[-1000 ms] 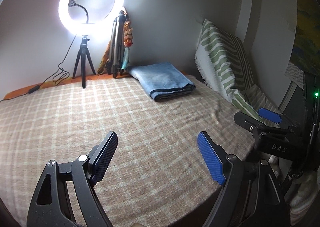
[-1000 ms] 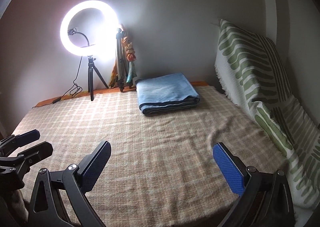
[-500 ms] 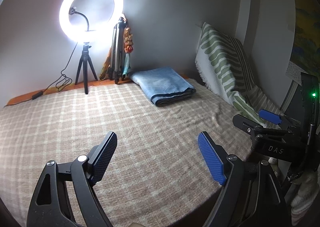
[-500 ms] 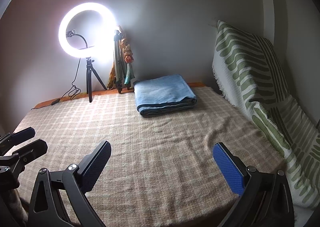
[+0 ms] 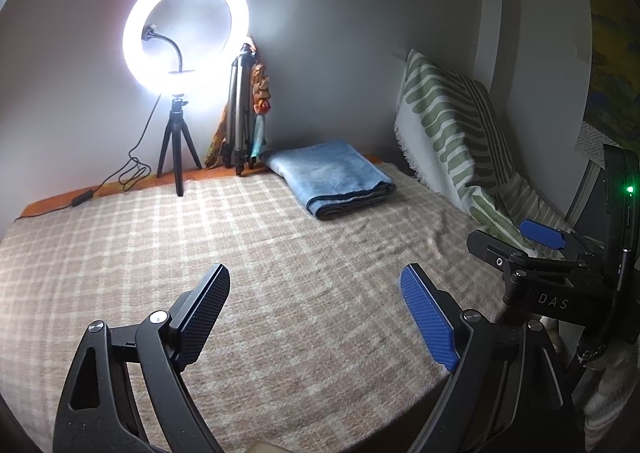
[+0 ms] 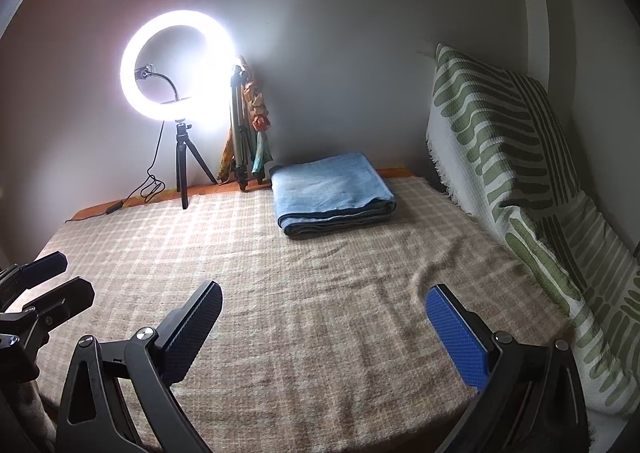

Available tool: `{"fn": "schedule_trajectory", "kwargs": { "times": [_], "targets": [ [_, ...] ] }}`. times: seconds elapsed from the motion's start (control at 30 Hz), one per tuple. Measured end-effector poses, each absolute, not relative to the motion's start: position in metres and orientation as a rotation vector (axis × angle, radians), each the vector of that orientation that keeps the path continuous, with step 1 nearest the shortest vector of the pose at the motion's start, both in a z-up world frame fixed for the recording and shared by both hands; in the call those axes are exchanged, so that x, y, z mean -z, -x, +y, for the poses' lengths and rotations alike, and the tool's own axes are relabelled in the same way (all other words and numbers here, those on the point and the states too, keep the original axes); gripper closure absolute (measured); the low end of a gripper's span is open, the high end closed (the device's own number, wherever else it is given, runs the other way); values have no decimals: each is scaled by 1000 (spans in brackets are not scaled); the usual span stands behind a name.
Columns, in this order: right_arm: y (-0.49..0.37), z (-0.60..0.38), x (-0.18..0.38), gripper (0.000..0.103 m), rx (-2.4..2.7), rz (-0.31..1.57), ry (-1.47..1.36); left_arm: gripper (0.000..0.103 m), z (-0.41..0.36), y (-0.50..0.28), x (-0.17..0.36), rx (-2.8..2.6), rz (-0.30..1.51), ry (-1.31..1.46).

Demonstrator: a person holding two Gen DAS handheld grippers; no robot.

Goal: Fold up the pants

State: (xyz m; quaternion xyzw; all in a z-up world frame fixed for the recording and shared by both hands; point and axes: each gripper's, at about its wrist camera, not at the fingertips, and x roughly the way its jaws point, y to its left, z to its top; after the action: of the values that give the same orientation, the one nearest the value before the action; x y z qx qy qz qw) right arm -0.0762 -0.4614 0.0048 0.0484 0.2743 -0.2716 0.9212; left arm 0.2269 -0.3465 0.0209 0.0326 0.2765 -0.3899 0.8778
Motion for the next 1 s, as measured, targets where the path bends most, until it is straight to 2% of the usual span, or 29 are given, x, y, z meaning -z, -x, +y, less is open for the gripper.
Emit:
{"fn": "schedule_trajectory", "kwargs": {
  "times": [0.47, 0.63, 1.0],
  "targets": [
    [75, -458, -6, 0, 546, 563, -115, 15, -345, -227, -24, 786, 585, -60],
    [76, -457, -8, 0, 547, 556, -117, 4, -343, -225, -27, 778, 573, -51],
    [77, -449, -13, 0, 539, 548, -108, 1, -337, -224, -34, 751, 552, -53]
  ]
}}
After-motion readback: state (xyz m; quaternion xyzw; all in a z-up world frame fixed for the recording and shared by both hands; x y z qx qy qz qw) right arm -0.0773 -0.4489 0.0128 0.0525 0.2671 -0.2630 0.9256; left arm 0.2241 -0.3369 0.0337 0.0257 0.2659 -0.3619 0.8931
